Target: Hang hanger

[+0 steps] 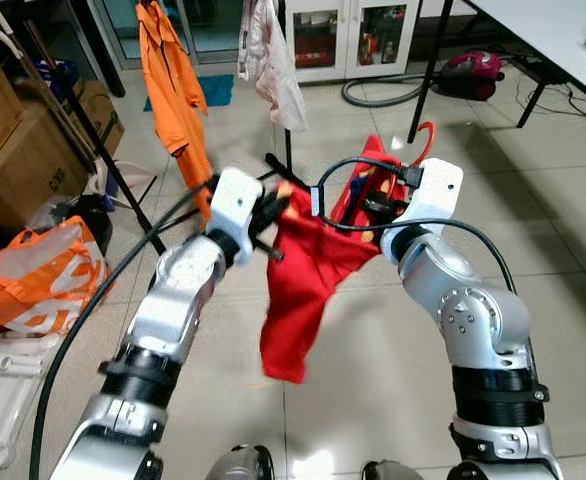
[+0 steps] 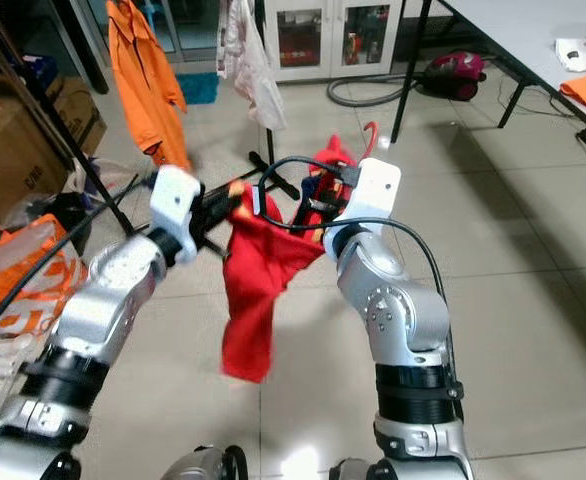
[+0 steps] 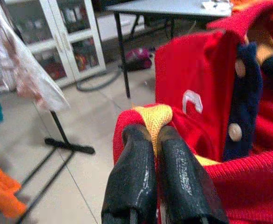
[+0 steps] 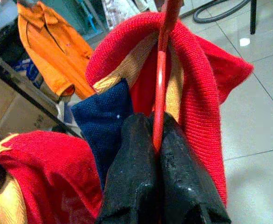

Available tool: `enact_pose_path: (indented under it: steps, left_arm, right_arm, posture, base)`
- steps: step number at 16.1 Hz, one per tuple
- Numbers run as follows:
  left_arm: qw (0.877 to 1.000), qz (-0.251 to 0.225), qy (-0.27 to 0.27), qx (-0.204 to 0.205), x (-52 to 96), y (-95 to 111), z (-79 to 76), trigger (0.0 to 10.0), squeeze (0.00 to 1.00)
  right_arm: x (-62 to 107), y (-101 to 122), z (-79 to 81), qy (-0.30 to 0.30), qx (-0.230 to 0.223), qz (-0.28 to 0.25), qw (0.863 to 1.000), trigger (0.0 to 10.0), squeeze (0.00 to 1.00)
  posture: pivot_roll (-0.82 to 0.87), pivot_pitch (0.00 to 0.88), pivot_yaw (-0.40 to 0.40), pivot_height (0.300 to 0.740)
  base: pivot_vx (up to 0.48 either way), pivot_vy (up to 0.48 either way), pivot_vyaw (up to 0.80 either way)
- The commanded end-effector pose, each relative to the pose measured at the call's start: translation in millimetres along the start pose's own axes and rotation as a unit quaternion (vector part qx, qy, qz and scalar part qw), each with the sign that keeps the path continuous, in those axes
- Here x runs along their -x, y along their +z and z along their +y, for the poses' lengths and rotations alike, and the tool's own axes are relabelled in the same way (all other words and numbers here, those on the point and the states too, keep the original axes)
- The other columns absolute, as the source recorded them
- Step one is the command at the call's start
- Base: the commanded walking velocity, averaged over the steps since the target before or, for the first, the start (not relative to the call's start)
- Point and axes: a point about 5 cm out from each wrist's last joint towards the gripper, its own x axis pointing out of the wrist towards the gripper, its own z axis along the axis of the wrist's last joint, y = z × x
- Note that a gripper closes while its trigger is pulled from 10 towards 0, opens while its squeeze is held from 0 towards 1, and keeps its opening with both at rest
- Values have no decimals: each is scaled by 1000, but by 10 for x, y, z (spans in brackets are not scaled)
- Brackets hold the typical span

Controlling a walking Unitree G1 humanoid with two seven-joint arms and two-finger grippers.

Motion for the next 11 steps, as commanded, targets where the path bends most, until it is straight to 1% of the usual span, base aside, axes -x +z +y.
enact_pose_path:
  steps: [1,2,3,4,6,8,11]
  left_arm:
    - [1000,1,18,5,49,7,95,10000,0]
    - [1000,6,15,14,42,-27,73,10000,1000]
    - [999,17,4,33,33,-77,23,10000,1000]
    - [999,23,-1,40,31,-93,-6,10000,1000]
    - [999,25,-3,43,34,-96,-13,10000,1000]
    - [997,23,-20,64,56,-85,-53,10000,1000]
    - [997,27,-34,66,77,-99,-91,10000,1000]
  right_arm:
    - [37,115,47,15,12,-20,1000,10000,0]
    - [39,113,69,22,18,-17,999,10000,0]
    - [46,117,98,34,29,-14,999,10000,0]
    - [52,130,110,38,33,-15,999,10000,0]
    - [52,138,111,39,34,-15,999,10000,0]
    - [57,145,111,44,39,-14,998,10000,0]
    - [56,142,104,45,44,-12,998,10000,0]
  posture:
    - [-67,98,75,740]
    - [-68,97,75,740]
    - [-71,96,75,740]
    - [-73,94,76,740]
    - [-73,93,76,740]
    - [-72,90,77,740]
    - [-74,84,74,740]
  base:
    - [0,0,0]
    - [0,0,0]
    - [0,0,0]
    - [0,0,0]
    - [0,0,0]
    - [0,0,0]
    - [0,0,0]
